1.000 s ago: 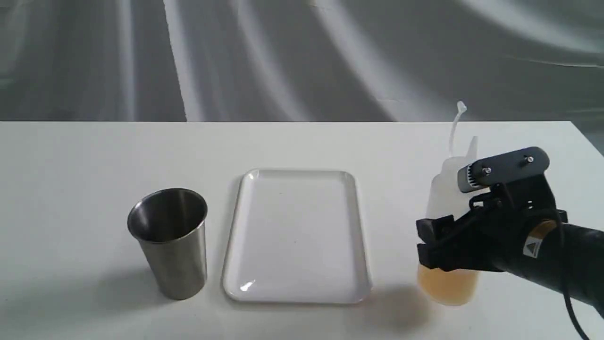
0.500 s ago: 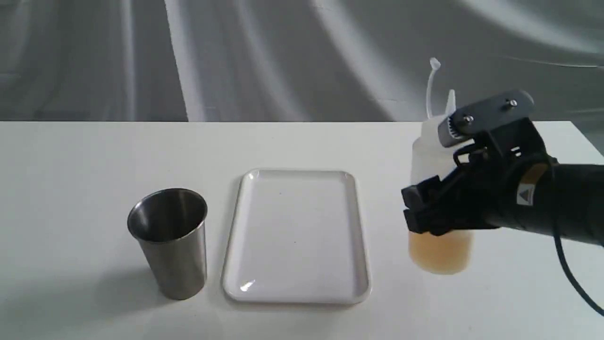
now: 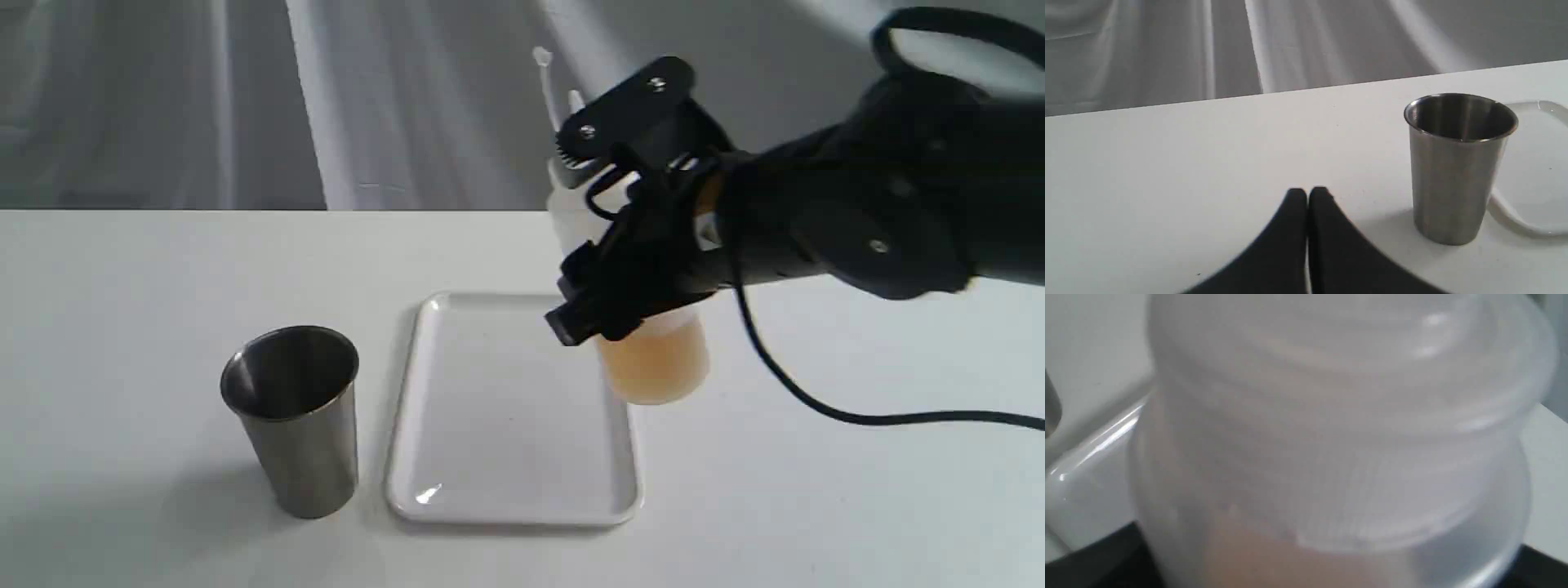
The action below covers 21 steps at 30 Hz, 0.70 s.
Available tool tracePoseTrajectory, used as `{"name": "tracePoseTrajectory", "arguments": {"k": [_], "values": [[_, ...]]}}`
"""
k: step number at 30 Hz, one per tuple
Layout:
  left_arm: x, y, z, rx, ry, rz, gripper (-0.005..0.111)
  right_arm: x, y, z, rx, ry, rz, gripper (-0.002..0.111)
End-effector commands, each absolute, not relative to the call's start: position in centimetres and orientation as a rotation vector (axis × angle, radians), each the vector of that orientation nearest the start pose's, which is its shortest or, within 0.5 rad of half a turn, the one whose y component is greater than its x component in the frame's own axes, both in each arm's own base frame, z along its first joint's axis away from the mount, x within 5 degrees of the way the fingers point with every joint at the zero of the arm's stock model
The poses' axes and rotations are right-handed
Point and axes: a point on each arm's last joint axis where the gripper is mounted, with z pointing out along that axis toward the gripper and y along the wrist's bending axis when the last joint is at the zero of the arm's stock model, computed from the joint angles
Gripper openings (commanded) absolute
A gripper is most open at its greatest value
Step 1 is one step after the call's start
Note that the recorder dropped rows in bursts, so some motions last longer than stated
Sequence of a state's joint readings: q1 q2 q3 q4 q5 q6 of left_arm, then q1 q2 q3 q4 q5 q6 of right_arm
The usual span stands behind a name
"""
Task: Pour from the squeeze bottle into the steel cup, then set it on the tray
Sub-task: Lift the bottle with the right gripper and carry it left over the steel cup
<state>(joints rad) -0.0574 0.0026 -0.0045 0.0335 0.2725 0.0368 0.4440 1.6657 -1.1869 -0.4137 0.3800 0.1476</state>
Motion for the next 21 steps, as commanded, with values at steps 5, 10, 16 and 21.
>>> {"name": "tracePoseTrajectory", "arguments": {"k": [5, 10, 16, 21], "values": [[5.5, -0.3, 18.9, 0.106, 1.746, 0.009, 0.000, 36.7, 20.2, 27.3, -0.839, 2.184, -0.197, 0.000], [5.5, -0.3, 18.9, 0.106, 1.746, 0.009, 0.000, 38.0, 23.2, 27.0, -0.913, 2.177, -0.302, 0.000], [5.5, -0.3, 18.9, 0.105, 1.746, 0.008, 0.000, 38.9, 25.9, 26.2, -0.997, 2.144, -0.474, 0.000], [5.5, -0.3, 18.9, 0.105, 1.746, 0.008, 0.000, 38.7, 27.4, 25.5, -1.098, 2.040, -0.593, 0.000]]}}
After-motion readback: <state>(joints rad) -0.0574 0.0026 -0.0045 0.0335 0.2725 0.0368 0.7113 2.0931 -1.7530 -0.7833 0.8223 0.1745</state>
